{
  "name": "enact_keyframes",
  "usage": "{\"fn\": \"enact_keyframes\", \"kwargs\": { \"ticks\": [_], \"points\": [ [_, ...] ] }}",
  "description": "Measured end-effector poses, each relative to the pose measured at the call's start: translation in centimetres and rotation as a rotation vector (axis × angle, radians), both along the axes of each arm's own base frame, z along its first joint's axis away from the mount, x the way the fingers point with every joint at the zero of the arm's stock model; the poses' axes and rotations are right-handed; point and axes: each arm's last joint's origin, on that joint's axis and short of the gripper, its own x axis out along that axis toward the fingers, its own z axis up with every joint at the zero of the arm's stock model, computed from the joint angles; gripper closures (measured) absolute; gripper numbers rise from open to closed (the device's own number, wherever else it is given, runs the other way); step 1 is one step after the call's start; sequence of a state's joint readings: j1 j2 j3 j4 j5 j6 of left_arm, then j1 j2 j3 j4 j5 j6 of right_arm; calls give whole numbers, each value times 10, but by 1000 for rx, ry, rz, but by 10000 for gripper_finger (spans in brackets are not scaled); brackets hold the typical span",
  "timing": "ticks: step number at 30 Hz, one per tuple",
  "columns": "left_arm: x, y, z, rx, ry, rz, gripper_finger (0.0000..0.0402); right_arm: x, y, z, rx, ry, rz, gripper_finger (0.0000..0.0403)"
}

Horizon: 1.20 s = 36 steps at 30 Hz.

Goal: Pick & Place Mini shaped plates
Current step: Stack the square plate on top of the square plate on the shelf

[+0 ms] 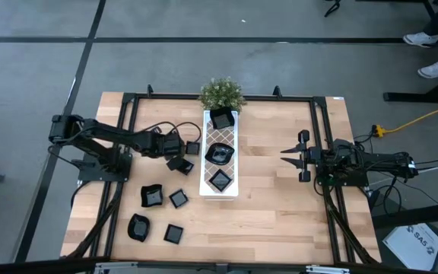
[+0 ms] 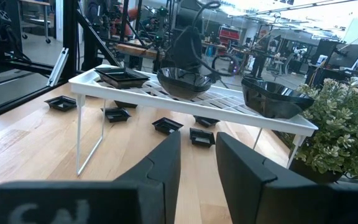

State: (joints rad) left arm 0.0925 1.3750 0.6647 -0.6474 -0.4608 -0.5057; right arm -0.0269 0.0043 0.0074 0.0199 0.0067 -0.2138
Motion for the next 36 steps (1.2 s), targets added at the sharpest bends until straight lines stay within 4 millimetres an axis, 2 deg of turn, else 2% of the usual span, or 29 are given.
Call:
{"fn": "enact_keyframes", "kwargs": {
  "ticks": [7, 12, 26, 36],
  "points": [
    [1, 6, -7, -77, -9, 98, 245, 0, 0, 0, 0, 0, 0, 301],
    [1, 7, -7, -92, -14, 102, 233, 0, 0, 0, 0, 0, 0, 301],
    [1, 8, -8, -64, 14, 65, 231, 0, 0, 0, 0, 0, 0, 301],
    [4, 10, -24, -20, 121, 39, 231, 0, 0, 0, 0, 0, 0, 301]
  ]
}}
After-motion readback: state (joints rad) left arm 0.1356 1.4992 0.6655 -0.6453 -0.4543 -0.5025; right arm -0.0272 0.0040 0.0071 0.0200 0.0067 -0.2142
